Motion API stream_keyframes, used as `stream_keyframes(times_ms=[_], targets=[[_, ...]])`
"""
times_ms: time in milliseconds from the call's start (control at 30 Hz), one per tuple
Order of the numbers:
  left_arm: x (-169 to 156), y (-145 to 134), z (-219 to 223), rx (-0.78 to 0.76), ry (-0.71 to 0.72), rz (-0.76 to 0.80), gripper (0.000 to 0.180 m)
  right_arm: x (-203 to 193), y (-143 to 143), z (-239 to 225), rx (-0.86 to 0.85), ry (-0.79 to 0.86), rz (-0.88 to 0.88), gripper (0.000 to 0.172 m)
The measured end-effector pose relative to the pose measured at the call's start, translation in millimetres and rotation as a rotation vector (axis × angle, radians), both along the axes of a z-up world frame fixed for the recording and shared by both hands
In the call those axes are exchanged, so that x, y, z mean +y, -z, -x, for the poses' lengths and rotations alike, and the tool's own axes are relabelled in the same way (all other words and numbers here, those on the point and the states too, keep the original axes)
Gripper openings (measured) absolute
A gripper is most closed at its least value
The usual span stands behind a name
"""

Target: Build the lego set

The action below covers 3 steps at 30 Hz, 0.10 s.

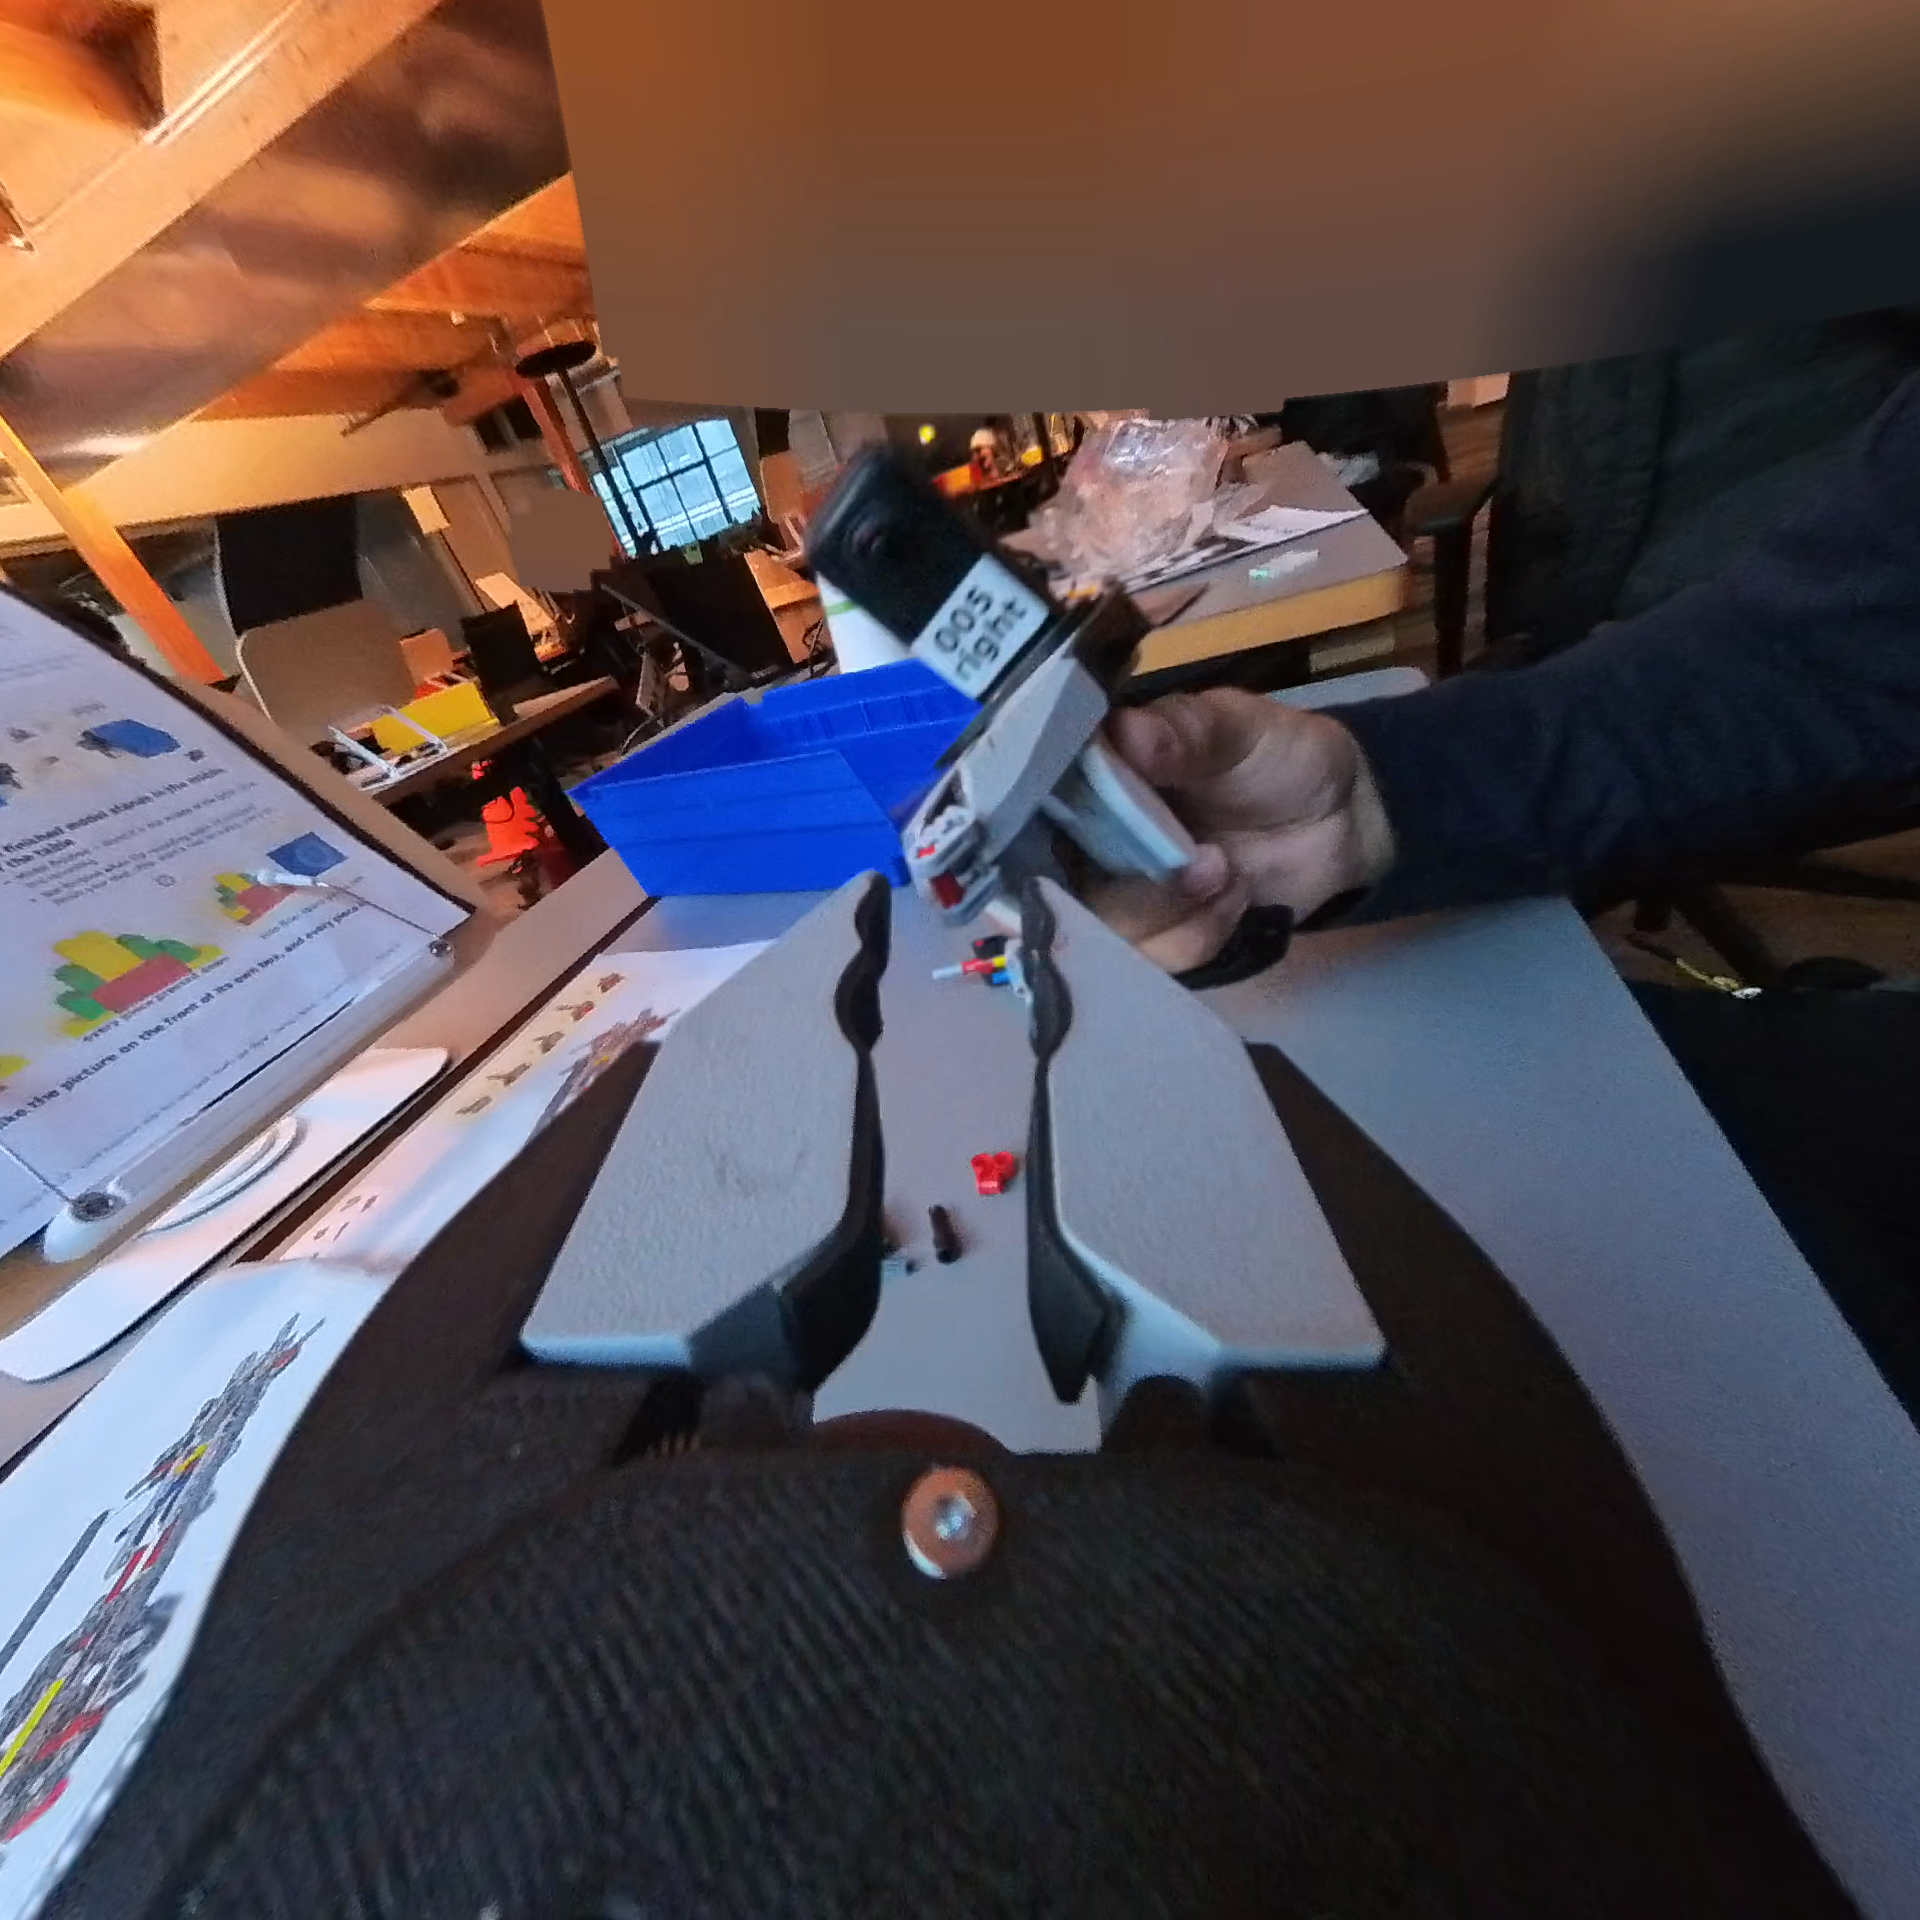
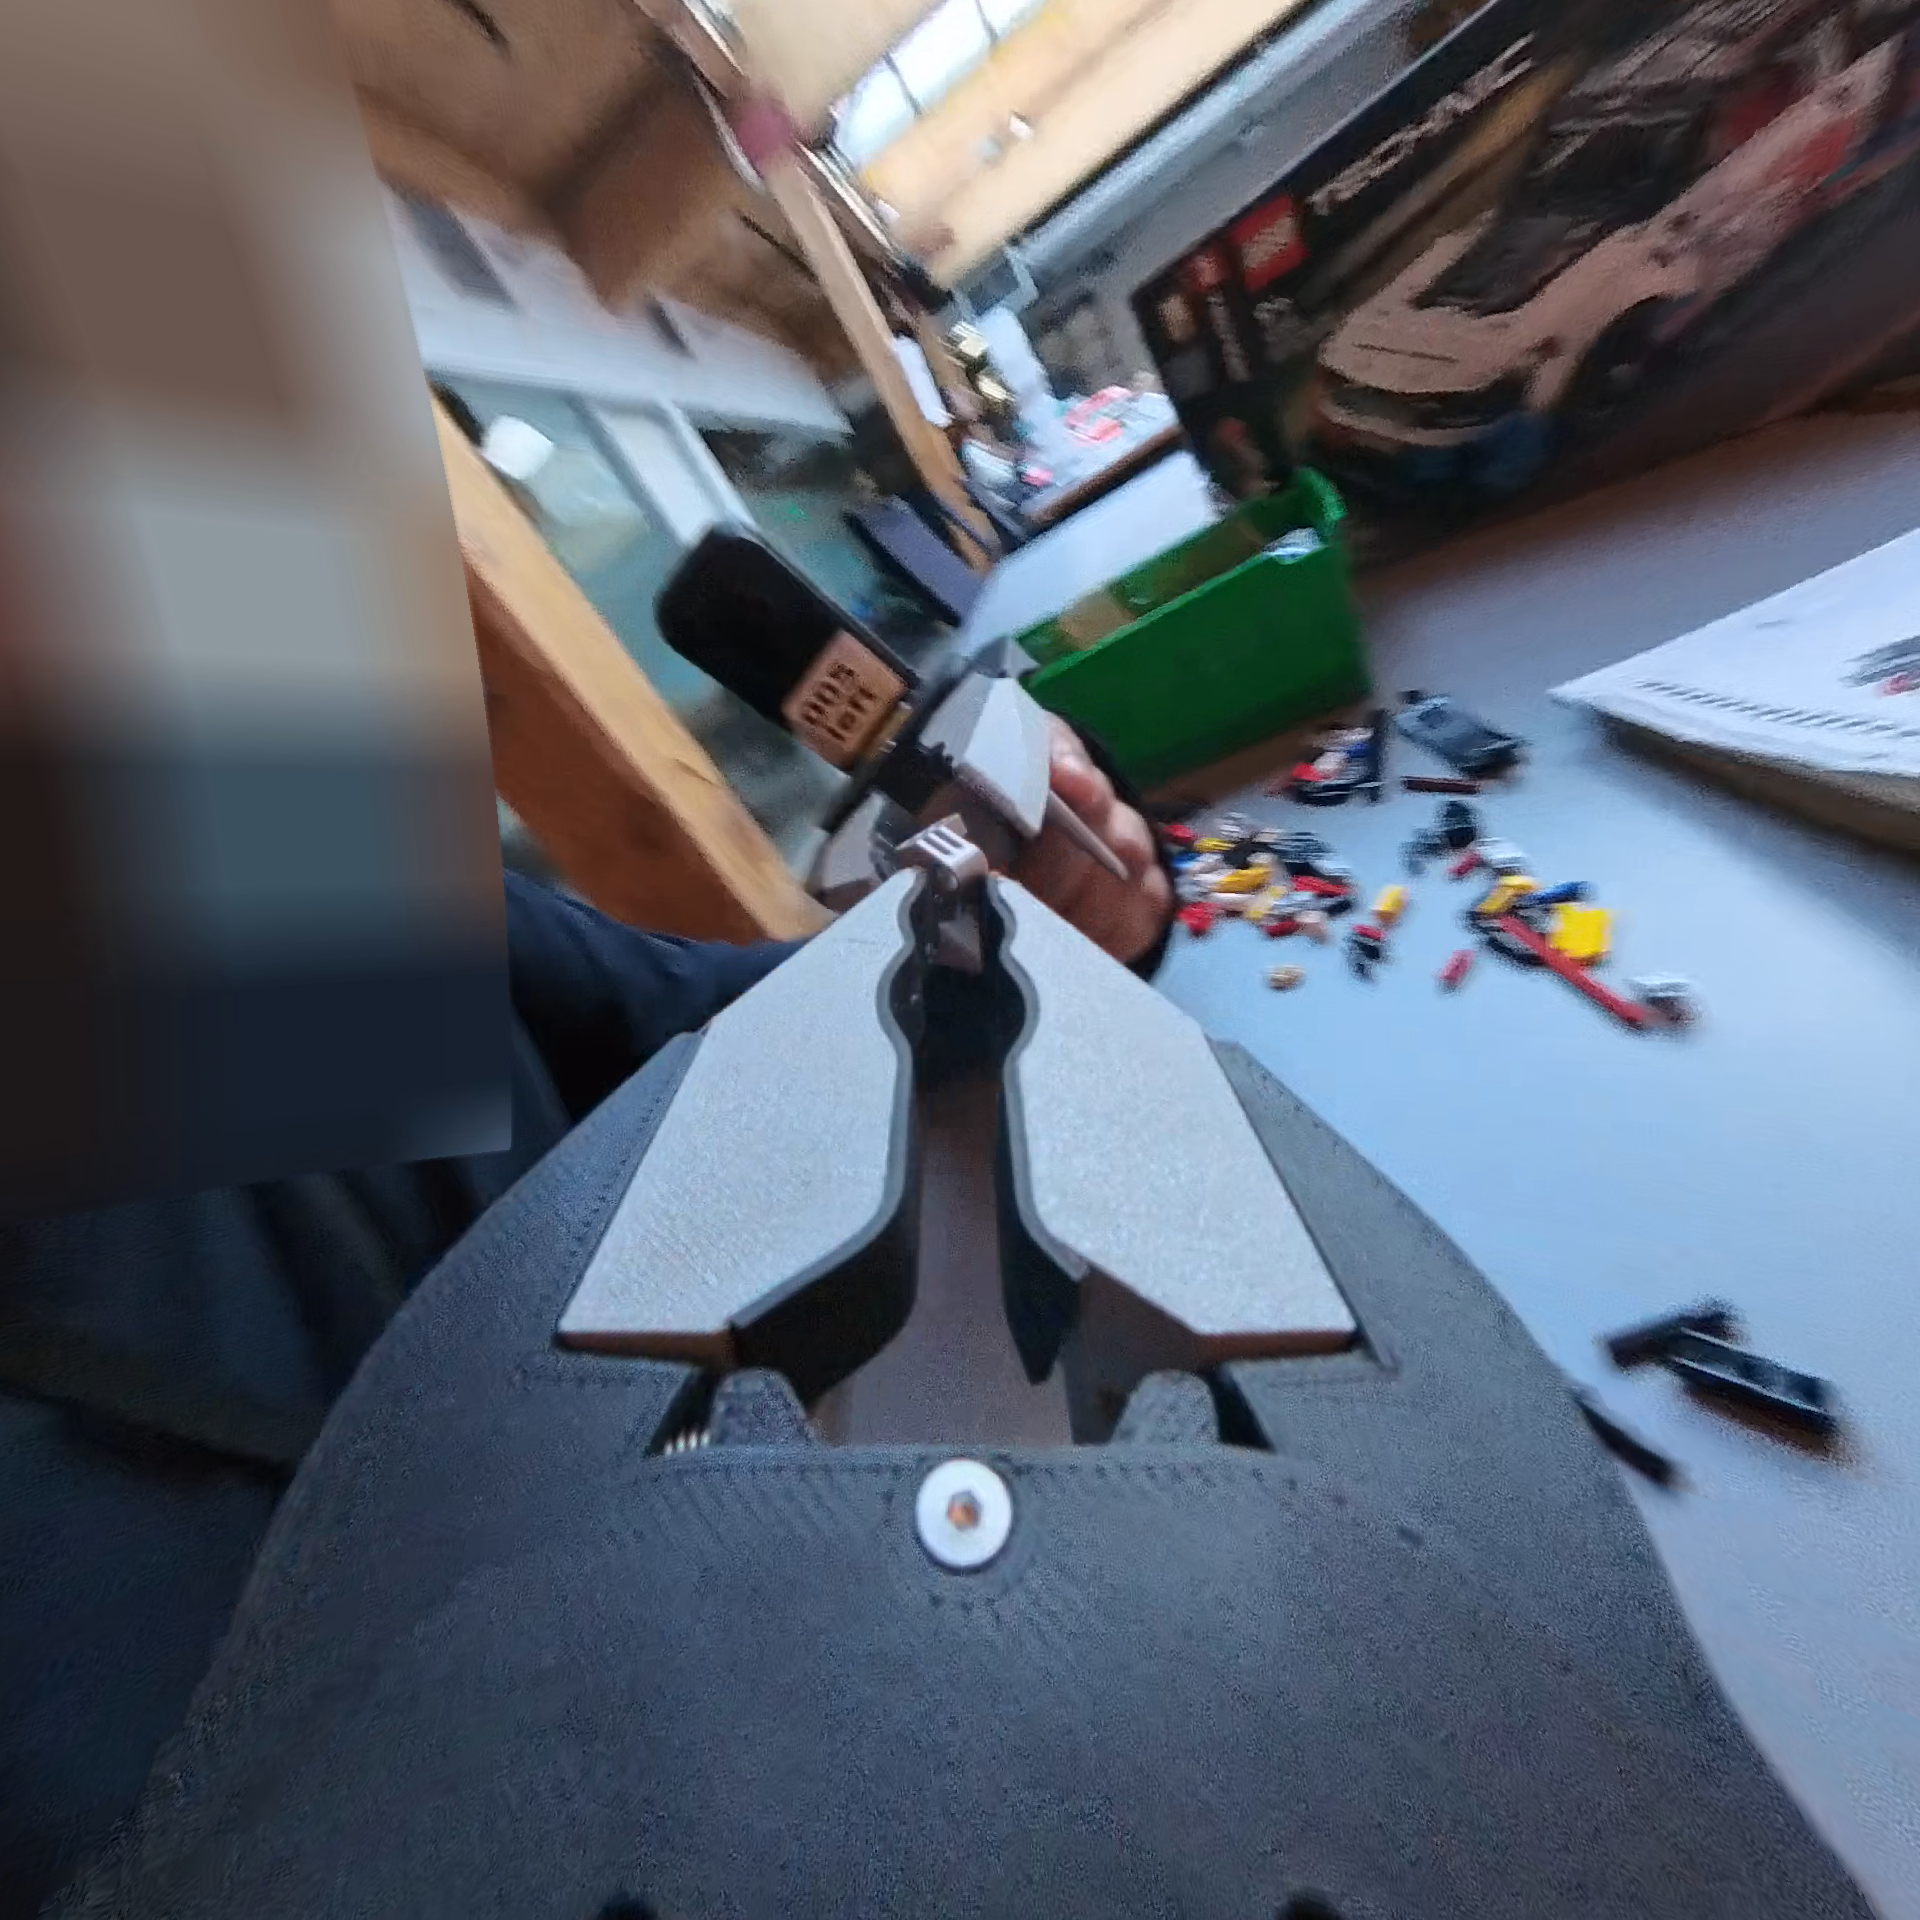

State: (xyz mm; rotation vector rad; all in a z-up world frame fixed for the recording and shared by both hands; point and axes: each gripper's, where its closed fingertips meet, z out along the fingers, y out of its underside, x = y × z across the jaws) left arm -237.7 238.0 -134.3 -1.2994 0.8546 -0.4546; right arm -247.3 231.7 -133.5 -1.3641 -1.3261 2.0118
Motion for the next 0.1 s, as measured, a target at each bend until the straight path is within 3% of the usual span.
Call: stream_keyframes(times_ms=[100], targets=[[-7.7, -7.9, -3.6, -0.027, 0.031, -0.047, 0.026, -6.3, -1.6, -1.2, 0.006, -0.161, 0.253, 0.006]])
